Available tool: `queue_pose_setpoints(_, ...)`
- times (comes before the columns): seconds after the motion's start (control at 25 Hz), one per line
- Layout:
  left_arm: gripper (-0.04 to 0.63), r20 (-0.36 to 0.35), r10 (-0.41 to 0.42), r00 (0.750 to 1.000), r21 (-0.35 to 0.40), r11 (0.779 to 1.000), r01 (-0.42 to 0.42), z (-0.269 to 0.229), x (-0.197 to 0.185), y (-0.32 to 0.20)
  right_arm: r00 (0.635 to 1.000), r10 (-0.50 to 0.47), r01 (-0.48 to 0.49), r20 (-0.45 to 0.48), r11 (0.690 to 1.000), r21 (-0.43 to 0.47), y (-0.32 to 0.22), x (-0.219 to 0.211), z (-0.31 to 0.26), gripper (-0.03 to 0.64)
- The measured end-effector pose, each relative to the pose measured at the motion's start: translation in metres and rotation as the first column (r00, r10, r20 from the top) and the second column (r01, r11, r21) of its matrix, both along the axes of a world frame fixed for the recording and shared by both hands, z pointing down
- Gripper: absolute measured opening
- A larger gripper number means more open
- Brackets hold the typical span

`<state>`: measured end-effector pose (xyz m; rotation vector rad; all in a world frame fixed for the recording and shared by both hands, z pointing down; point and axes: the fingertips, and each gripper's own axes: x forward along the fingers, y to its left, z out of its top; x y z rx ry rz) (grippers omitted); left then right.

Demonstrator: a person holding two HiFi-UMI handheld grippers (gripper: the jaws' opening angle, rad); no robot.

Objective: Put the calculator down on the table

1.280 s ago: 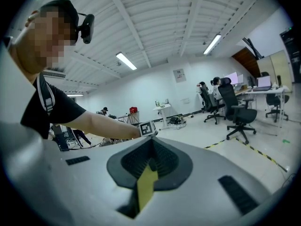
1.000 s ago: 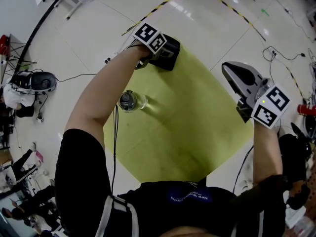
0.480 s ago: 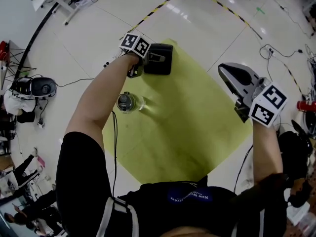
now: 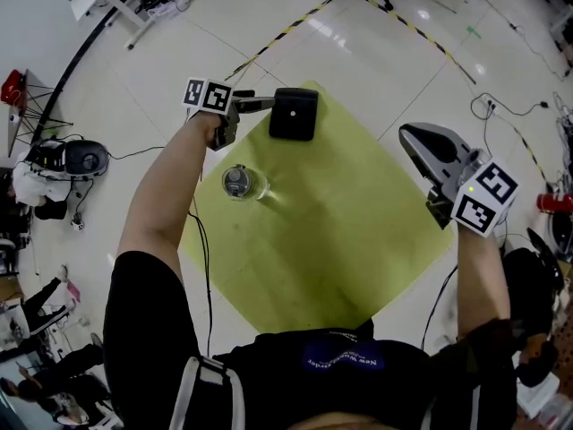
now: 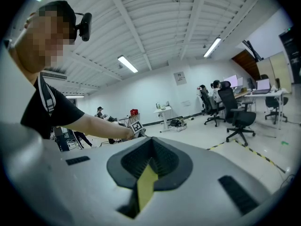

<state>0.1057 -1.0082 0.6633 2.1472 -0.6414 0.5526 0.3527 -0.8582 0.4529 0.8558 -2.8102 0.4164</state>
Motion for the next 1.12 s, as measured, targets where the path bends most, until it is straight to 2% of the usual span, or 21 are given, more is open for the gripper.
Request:
queue_pose_setpoints(0.12,0.413,-0.168,-0.051,0.985,0.11,0.991,0.07,-0.063,-0.02,0.017,1.0,-0.003,0.003,-0.005,1.0,0.006,0.008,-0.005,-0.017,-0.013)
queue_pose_setpoints(0.2,0.398,-0.231,-0.07,0.971,0.227,0.966,0.124,-0.107,-0.04,0.031,1.0,-0.006,0.006,0.002,1.0,0.019,0.017,-0.01,-0.031,-0.012)
queue_pose_setpoints(0.24,0.308,-0.259,-0.09,0.962,0.292,0.942,0.166,-0.132,-0.051,0.038,1.0,-0.009,0.008,0.005,1.0,0.028,0.024,-0.012,-0.038,-0.014)
queue_pose_setpoints(0.36,0.065,-0.343,-0.154,0.927,0.436,0.848,0.302,-0.205,-0.08,0.078,1.0,-0.004,0.004,0.014,0.999,0.052,0.051,-0.013,-0.06,-0.014)
queue_pose_setpoints(0.44,0.006,-0.372,-0.148,0.916,0.521,0.784,0.338,-0.25,-0.084,0.124,1.0,0.0,-0.001,0.022,0.998,0.067,0.069,-0.013,-0.076,-0.012)
queue_pose_setpoints(0.52,0.006,-0.381,-0.103,0.919,0.608,0.721,0.333,-0.297,-0.075,0.183,1.0,-0.001,-0.001,0.017,0.996,0.09,0.088,-0.016,-0.093,-0.013)
queue_pose_setpoints(0.6,0.006,-0.386,-0.065,0.92,0.66,0.678,0.325,-0.339,-0.063,0.245,1.0,-0.008,0.006,0.011,0.994,0.112,0.11,-0.023,-0.113,-0.014)
queue_pose_setpoints(0.8,0.006,-0.43,-0.08,0.899,0.67,0.639,0.378,-0.396,-0.043,0.361,1.0,-0.016,0.014,0.01,0.989,0.147,0.163,-0.047,-0.168,-0.014)
queue_pose_setpoints(0.92,0.007,-0.459,-0.069,0.886,0.686,0.606,0.402,-0.42,-0.034,0.414,1.0,-0.021,0.02,0.005,0.982,0.185,0.195,-0.053,-0.196,-0.014)
queue_pose_setpoints(1.04,0.007,-0.49,-0.043,0.871,0.686,0.597,0.416,-0.442,-0.03,0.457,0.999,-0.03,0.026,0.013,0.976,0.216,0.229,-0.054,-0.213,-0.014)
queue_pose_setpoints(1.12,0.006,-0.492,-0.028,0.87,0.691,0.596,0.409,-0.453,-0.023,0.48,0.999,-0.033,0.026,0.024,0.975,0.219,0.246,-0.051,-0.22,-0.014)
